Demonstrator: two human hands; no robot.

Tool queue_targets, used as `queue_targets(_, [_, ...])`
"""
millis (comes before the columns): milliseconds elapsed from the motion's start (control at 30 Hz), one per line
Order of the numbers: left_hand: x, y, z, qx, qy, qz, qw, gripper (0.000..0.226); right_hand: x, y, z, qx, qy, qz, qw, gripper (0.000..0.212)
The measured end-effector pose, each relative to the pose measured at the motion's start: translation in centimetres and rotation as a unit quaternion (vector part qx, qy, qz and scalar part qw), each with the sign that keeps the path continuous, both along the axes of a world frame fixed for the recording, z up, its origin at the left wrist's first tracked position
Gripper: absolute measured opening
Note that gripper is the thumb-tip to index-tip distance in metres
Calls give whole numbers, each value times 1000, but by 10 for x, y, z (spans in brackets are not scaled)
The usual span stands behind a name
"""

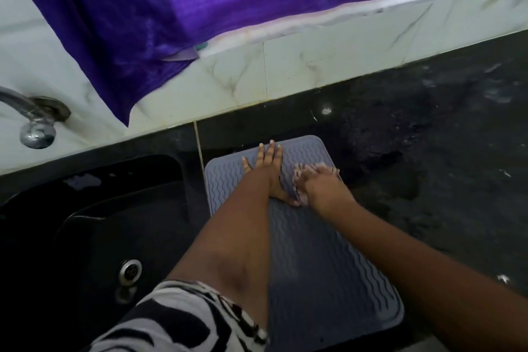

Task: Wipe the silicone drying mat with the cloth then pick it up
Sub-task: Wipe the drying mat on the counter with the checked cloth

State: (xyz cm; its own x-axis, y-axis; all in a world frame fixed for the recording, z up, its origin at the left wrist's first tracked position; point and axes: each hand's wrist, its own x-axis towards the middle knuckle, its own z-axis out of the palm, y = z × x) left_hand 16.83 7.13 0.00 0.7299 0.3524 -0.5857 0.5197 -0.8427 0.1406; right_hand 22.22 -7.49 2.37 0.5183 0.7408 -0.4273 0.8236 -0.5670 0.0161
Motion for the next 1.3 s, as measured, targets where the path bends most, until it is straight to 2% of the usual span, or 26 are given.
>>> queue_targets(67, [-1,0,3,-4,1,-3,1000,154,-23,-24,3,-48,14,-19,999,66])
queue_targets(133, [-3,0,9,-7,9,-8,1000,155,-23,-36,26,-69,78,-25,994,52])
queue_targets(200, [-3,0,14,-11,22,-17,1000,158,-10,-34,57,-42,126,-33,991,39])
queue_targets(267, [-1,2,17,-15,33,-24,999,161,11,-16,82,17,167,-68,984,35])
queue_targets(333, [0,4,17,-14,49,-24,998,164,28,14,82,94,136,-61,984,35])
queue_targets(400, [1,3,17,-22,55,-16,998,163,28,38,60,124,109,-75,983,36])
queue_targets(500, [-1,1,16,-15,37,-20,999,162,0,34,18,22,27,-29,999,54])
queue_targets(600, [-2,3,14,-14,26,-20,999,161,-19,-6,11,12,12,24,1000,60])
queue_targets(767, [-7,8,10,-42,-7,-14,999,161,-74,-86,31,-19,69,18,997,57])
queue_targets(833, [-9,4,13,-45,-15,-13,999,159,-67,-94,47,-35,148,-35,988,42])
queue_targets(900, [-11,-4,18,-50,-29,-3,998,154,-47,-83,68,-1,201,-84,976,26])
queue_targets(1000, [-11,-19,25,-31,-66,-6,997,137,-11,-47,66,144,159,-126,969,33])
queue_targets(1033, [-14,-22,23,-22,-89,-6,996,131,-7,-34,58,165,134,-120,970,36])
queue_targets(1067, [-19,-24,18,-18,-108,-5,994,125,-6,-24,46,160,108,-108,975,37])
queue_targets(1167, [-41,-23,2,-54,-131,15,990,106,-26,-22,12,39,41,-26,998,46])
queue_targets(1300, [-48,-22,2,-51,-109,-6,993,96,-55,-68,2,20,3,33,999,57])
